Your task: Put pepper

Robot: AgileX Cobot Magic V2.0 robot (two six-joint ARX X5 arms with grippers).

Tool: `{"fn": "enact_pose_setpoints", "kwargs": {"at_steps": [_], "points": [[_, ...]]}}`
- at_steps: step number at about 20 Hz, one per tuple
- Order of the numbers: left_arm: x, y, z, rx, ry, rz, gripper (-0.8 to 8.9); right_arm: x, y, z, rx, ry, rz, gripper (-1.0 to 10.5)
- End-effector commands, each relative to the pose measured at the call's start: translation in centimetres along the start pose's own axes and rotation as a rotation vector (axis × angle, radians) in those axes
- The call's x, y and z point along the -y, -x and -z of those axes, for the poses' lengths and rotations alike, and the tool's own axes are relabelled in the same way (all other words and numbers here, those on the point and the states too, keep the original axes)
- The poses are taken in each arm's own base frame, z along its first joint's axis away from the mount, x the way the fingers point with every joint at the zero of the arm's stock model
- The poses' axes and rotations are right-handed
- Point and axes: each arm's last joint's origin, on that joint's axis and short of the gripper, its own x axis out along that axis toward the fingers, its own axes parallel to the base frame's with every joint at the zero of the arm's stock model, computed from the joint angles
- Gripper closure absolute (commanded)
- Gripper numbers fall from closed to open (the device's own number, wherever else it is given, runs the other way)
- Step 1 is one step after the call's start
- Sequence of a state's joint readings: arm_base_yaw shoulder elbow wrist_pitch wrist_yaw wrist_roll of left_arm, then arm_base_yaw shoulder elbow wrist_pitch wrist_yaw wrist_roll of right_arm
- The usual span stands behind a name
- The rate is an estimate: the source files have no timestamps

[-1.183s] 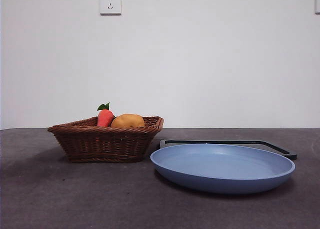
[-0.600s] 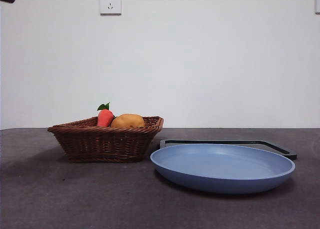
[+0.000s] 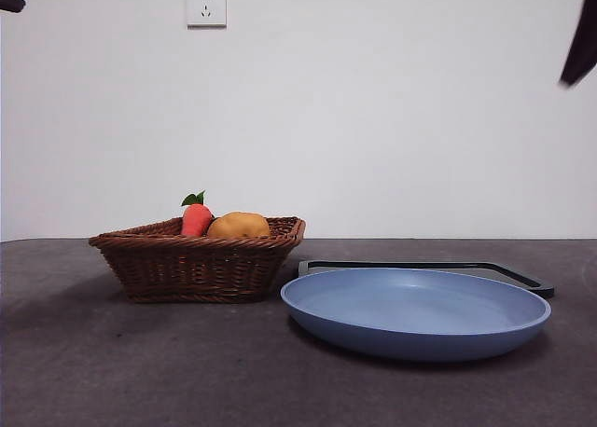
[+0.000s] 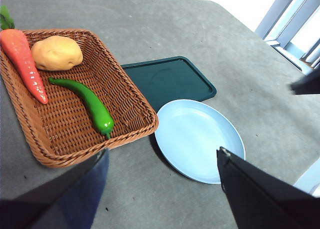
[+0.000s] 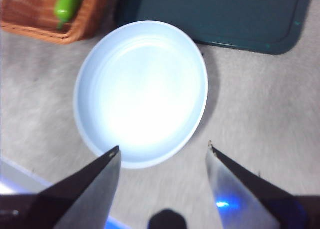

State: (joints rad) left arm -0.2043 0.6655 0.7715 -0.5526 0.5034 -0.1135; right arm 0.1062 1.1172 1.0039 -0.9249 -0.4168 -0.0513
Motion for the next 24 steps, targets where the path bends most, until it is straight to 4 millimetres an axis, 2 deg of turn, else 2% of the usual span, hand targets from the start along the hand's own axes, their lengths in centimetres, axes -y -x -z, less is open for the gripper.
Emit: {"fn": "enact_pose_setpoints", "kwargs": {"at_steps": [1, 7, 11, 20, 24], "points": [[0.2, 0.2, -0.5, 0.021, -0.016, 0.005, 4.37, 0.8, -2.4, -1.5, -0.036, -0.011, -0.004, 6.5], [0.2, 0.2, -0.5, 0.021, -0.016, 0.005, 4.37, 3.0, -9.9, -2.7, -0.183, -0.026, 0.03, 6.5], [0.2, 0.2, -0.5, 0.021, -0.016, 0.005, 4.37, 3.9, -13.4, -2.6, -0.235, -0.02, 0.043, 6.5], [0.2, 0.2, -0.4, 0.012, -0.01, 0.002, 4.37, 4.7, -16.3, -2.2, -0.28, -0.024, 0.033, 7.3], [0.2, 0.2, -0.3, 0.008, -0.007, 0.0, 4.37, 4.4, -16.6, -2.3, -0.276, -0.01, 0.021, 9.3]]}}
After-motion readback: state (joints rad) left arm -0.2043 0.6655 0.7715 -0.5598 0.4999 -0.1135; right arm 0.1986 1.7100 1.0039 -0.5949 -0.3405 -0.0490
